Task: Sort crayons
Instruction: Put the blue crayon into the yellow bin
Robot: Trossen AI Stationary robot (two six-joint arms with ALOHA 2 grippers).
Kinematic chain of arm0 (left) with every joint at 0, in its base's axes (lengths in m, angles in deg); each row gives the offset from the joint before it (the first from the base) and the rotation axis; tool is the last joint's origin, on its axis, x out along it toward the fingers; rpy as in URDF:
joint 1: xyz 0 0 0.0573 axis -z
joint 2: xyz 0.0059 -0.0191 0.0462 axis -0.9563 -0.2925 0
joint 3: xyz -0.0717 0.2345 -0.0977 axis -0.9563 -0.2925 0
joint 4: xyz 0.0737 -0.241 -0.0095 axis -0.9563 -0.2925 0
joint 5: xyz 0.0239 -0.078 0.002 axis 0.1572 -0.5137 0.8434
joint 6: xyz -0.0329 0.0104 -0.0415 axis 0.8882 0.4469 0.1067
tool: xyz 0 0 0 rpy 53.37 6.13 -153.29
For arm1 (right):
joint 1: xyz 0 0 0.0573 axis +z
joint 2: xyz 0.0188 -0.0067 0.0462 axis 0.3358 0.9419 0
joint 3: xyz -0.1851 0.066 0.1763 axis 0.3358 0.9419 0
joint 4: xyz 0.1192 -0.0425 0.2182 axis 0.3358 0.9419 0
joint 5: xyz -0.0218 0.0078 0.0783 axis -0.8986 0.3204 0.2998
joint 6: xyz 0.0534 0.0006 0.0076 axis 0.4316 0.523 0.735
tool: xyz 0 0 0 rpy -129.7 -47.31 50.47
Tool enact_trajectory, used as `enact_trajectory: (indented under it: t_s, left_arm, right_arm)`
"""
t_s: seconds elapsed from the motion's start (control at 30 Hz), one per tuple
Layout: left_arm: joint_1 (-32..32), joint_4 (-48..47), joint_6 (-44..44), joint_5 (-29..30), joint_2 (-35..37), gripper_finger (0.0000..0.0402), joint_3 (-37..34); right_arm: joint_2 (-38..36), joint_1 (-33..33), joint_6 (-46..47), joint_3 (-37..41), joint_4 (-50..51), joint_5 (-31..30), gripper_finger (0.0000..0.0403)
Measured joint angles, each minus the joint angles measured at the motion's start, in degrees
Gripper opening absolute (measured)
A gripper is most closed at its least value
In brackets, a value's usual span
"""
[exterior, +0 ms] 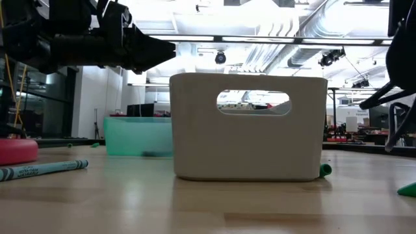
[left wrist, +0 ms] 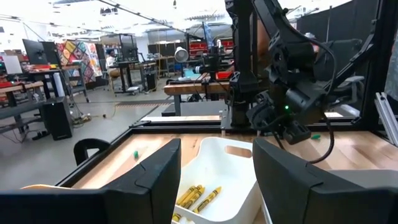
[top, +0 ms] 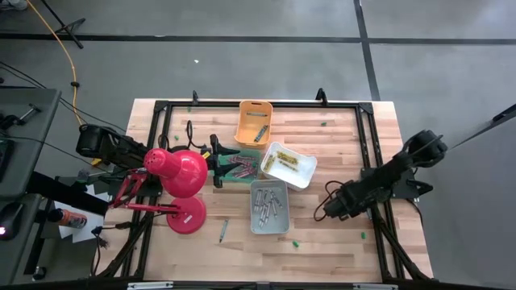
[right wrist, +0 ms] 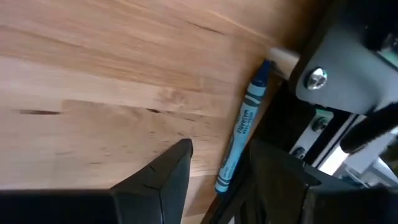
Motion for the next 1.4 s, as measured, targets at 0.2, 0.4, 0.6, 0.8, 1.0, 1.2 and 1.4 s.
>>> enact_trajectory:
  t_s: [0.2, 0.4, 0.6, 0.8, 1.0, 1.2, 1.4]
  left_arm:
    - [0.0, -0.3, 0.7, 0.0, 0.0, 0.0186, 0.0]
    - [0.0, -0.3, 1.4, 0.0, 0.0, 0.0186, 0.0]
    - [0.0, -0.4, 1.4, 0.0, 0.0, 0.0186, 0.0]
    - [0.0, -0.4, 1.4, 0.0, 0.0, 0.0186, 0.0]
    - [0.0, -0.4, 1.4, 0.0, 0.0, 0.0186, 0.0]
    - [0.0, -0.4, 1.4, 0.0, 0.0, 0.0186, 0.0]
    - [0.0, -0.4, 1.4, 0.0, 0.0, 0.0186, 0.0]
  right_arm:
    - [-0.1, 0.1, -4.0, 0.3, -1.2, 0.3, 0.0171]
    - [-2.6, 0.1, -10.5, -0.1, -1.1, 0.4, 0.0171]
    - [-5.2, 0.2, -14.6, 0.0, -5.1, 2.4, 0.0172]
    - [-7.5, 0.2, -18.2, -0.2, -7.9, 4.3, 0.0172]
    - [-8.4, 0.2, -7.4, -0.3, -0.9, 3.8, 0.0172]
    - [-7.8, 1.1, -1.9, -0.3, 1.5, -0.5, 0.0172]
    - [-5.3, 2.3, -0.3, -0.3, 1.4, -1.5, 0.0129]
